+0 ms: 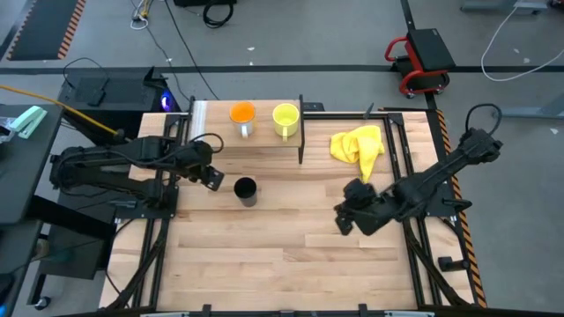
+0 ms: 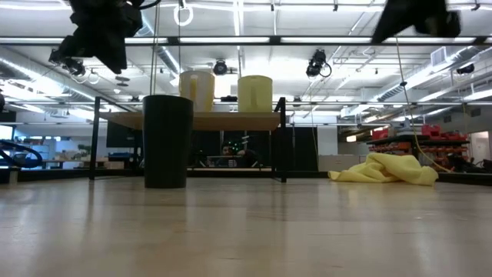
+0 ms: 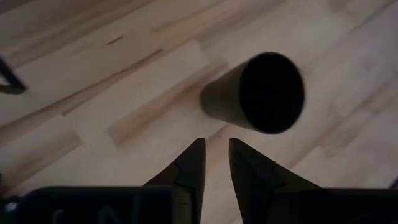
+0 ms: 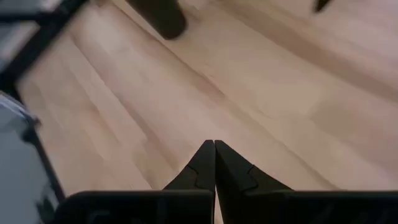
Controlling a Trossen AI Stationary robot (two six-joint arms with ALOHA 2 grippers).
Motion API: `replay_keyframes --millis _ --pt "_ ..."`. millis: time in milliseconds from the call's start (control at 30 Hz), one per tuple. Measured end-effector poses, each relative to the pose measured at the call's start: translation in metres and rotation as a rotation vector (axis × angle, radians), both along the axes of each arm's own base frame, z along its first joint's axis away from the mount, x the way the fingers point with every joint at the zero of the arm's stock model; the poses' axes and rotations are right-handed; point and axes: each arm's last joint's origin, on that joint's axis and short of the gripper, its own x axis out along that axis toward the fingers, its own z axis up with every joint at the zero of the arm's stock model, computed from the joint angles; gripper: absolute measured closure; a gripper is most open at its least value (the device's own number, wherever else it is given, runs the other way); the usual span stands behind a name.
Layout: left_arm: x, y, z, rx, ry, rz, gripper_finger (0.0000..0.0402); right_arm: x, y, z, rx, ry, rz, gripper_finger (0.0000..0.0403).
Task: Stack small to large cups/mugs on shelf
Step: Put the black cup on the shelf
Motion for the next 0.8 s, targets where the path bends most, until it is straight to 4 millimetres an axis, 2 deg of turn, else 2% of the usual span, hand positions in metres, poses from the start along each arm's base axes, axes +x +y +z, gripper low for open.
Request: replay_keyframes --millis 167,267,367,533,667,800 --pt "0.003 -0.002 0.002 0.017 -0.035 -0.010 0.0329 0.032 -0.010 -0.052 0.073 -0.202 0.050 0.0396" --pt "0.004 -0.004 0.002 0.020 -0.043 -0.016 0.0332 0.052 -0.023 -0.075 0.083 -0.300 0.045 0.0396" --pt "0.005 -0.005 0.002 0.025 -0.046 -0.021 0.0332 0.073 -0.039 -0.087 0.072 -0.344 0.047 0.0396" --pt "0.006 -0.007 0.002 0.051 -0.044 0.008 0.0326 0.108 -0.062 -0.104 0.074 -0.338 0.167 0.0396" --pt "0.006 -0.008 0.002 0.059 -0.045 0.003 0.0324 0.125 -0.080 -0.124 0.077 -0.289 0.160 0.0399" --pt "0.006 -0.010 0.002 0.065 -0.044 -0.005 0.0329 0.143 -0.097 -0.128 0.071 -0.392 0.116 0.0400"
